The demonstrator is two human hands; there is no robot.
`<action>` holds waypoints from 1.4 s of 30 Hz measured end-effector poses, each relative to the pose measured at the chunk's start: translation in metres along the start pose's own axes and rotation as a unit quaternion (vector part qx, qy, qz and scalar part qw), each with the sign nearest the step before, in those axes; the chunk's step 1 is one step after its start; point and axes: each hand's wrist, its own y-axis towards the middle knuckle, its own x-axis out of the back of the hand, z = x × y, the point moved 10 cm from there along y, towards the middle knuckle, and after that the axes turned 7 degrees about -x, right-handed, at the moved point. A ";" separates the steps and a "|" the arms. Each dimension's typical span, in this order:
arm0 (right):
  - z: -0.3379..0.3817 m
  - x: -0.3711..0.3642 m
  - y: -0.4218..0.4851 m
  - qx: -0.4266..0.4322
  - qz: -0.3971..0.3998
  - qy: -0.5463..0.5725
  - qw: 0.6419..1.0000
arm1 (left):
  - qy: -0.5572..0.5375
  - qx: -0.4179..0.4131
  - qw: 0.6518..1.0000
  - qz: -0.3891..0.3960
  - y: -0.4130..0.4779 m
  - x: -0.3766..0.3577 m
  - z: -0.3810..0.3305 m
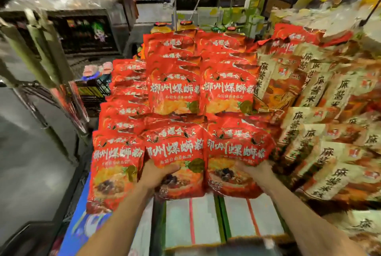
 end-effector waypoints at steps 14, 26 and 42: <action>-0.026 0.003 0.051 -0.038 -0.020 -0.136 0.990 | 0.102 -0.035 0.991 -0.075 0.032 0.000 0.018; 0.032 0.001 -0.052 0.179 -0.348 -0.341 0.854 | 0.447 -0.267 0.794 -0.314 -0.046 -0.014 -0.055; 0.013 -0.055 0.016 0.268 -0.229 -0.556 0.752 | 0.634 -0.369 0.664 -0.143 0.007 -0.061 -0.025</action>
